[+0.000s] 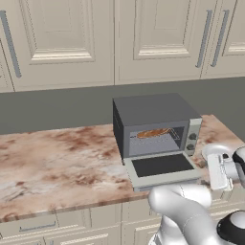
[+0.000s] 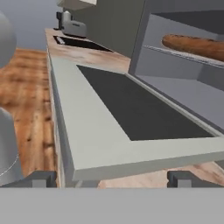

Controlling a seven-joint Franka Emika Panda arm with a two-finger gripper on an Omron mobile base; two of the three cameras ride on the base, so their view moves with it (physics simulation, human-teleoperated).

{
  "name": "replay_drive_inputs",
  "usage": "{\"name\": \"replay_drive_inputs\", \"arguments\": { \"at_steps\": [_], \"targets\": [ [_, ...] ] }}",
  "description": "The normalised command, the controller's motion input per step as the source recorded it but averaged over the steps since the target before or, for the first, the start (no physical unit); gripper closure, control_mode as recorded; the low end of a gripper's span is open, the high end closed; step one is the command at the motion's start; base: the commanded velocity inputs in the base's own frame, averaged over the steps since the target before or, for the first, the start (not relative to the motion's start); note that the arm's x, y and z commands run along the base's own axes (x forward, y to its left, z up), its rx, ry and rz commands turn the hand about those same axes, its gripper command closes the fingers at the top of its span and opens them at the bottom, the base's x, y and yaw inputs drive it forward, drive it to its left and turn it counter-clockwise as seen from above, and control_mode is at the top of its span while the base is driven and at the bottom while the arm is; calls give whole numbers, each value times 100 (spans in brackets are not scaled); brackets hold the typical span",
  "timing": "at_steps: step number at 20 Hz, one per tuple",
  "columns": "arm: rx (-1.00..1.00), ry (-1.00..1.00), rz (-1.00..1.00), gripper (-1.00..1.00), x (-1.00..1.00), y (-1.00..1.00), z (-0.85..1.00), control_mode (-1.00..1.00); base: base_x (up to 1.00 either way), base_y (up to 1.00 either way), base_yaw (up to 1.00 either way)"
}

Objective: Pull the toaster oven rack outwards. Pick up the baguette from the plate and place it on the toaster oven rack. Close the toaster oven door fully and set the temperature to the lowest setting.

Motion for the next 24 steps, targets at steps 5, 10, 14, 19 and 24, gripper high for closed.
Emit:
{"name": "replay_drive_inputs", "arguments": {
  "at_steps": [5, 10, 14, 19, 24],
  "targets": [
    [2, 4, 0, -100, 4, 32, -21, -100, 0, 0, 0],
    [16, 13, 0, -100, 0, 0, -22, -100, 0, 0, 0],
    [19, 9, 0, -100, 0, 0, -18, -100, 0, 0, 0],
    [22, 16, 0, -100, 0, 0, -27, -100, 0, 0, 0],
    [20, 10, 0, -100, 0, 0, -26, -100, 0, 0, 0]
  ]
}}
